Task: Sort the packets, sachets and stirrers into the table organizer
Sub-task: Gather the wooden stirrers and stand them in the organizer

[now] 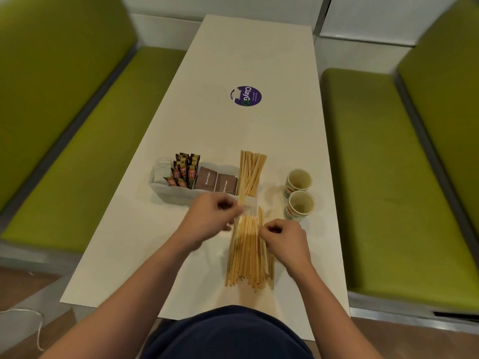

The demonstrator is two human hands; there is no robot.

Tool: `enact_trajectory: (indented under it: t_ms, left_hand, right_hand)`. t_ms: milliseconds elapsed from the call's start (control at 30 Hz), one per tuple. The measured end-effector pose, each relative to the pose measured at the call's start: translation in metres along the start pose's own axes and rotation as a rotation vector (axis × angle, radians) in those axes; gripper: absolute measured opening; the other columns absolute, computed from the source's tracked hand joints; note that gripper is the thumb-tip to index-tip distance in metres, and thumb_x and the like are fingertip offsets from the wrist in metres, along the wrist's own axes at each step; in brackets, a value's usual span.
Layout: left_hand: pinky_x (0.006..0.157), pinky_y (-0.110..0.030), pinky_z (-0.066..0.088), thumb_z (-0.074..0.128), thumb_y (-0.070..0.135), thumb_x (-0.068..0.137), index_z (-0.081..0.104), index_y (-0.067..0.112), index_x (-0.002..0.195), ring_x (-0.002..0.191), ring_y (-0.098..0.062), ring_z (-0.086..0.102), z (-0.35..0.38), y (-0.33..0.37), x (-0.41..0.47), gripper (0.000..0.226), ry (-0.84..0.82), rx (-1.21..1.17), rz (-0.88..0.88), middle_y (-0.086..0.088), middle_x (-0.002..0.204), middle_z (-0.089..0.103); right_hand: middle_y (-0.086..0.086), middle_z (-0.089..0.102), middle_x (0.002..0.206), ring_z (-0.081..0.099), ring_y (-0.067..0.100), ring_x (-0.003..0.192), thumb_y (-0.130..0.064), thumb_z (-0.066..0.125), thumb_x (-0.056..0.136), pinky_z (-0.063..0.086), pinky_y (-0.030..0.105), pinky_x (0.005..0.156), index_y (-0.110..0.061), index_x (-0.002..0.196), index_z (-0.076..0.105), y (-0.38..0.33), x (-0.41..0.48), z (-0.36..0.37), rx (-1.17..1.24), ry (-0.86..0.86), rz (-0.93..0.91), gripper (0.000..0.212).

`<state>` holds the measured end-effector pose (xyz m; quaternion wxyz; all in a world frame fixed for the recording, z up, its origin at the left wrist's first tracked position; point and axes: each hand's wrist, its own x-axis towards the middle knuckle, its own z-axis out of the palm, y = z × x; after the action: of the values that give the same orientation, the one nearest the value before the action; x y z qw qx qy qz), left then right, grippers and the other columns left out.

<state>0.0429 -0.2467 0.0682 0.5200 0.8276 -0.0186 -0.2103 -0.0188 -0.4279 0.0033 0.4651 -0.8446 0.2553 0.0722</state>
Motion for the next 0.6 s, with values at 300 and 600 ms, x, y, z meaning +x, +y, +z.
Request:
enact_trajectory:
  t_ms: [300,600]
  left_hand:
    - [0.079,-0.041,0.061,0.07,0.03,0.091,0.074,0.02,0.089,0.074,-0.014,0.072,-0.012,0.048,0.082,0.011,0.309,0.06,0.243,0.006,0.08,0.072]
    - [0.07,-0.027,0.056,0.069,0.028,0.091,0.077,0.013,0.093,0.076,-0.015,0.069,0.014,0.013,0.103,0.017,0.276,0.311,0.132,-0.001,0.079,0.074]
  right_hand:
    - [-0.014,0.074,0.078,0.07,0.01,0.075,-0.027,0.075,0.089,0.063,0.04,0.071,-0.031,0.083,0.078,-0.014,-0.009,-0.013,0.264,0.109,-0.126,0.008]
    - [-0.007,0.075,0.083,0.072,0.011,0.072,-0.027,0.073,0.094,0.059,0.024,0.057,-0.019,0.101,0.079,-0.066,0.028,-0.034,0.455,0.395,-0.255,0.012]
